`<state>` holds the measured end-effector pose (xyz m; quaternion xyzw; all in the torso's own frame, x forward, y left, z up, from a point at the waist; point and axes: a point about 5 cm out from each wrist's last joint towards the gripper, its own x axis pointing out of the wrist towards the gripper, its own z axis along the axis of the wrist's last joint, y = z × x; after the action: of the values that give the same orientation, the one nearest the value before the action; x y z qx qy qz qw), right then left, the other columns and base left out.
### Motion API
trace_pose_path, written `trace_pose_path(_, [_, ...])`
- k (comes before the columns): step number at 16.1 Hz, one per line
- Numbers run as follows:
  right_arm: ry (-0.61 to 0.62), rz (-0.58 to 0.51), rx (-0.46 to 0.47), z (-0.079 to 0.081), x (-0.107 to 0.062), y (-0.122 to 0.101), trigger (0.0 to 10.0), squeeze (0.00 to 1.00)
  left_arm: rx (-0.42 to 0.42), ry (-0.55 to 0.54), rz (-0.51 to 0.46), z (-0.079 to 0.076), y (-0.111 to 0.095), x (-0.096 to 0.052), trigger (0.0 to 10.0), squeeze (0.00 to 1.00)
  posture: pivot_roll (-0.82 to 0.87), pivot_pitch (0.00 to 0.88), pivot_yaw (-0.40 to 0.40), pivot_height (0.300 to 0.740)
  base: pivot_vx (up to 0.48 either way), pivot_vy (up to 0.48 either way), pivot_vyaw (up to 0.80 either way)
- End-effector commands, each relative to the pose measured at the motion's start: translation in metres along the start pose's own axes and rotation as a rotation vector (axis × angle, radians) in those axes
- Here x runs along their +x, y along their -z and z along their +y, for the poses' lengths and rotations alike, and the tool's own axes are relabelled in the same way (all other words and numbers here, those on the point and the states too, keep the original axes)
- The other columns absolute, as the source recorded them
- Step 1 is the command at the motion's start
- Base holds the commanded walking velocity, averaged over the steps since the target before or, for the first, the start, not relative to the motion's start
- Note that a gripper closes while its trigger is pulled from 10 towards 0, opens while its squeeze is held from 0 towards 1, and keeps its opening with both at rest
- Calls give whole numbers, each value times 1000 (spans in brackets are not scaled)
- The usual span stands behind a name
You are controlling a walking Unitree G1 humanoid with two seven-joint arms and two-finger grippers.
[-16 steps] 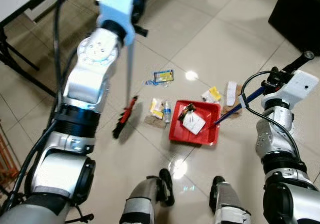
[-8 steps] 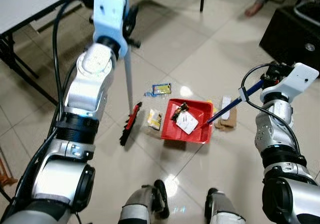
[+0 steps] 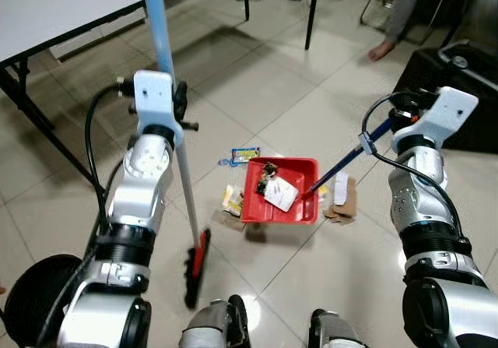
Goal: Sweep floor
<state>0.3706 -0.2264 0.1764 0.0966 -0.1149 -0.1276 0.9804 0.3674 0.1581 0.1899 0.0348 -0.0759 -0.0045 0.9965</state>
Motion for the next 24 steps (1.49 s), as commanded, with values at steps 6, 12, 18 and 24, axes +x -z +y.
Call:
trace_pose_path(6, [-53,23,20,14,-5,2,10000,0,-30,-28,-24,-2,6,-9,10000,0,-91,83,57,740,0,0,0])
trace_pose_path(12, [-32,79,17,8,-18,17,10000,0,-7,12,-3,-8,7,-8,10000,0,-94,92,83,740,206,0,0])
trace_pose_path(18, [-30,103,26,8,-24,21,10000,0,-6,14,1,-6,4,-8,10000,0,-89,97,90,740,424,0,0])
trace_pose_path(24, [-43,116,14,9,-25,23,10000,0,-12,-11,-31,-1,-3,-6,10000,0,-76,117,85,740,201,0,0])
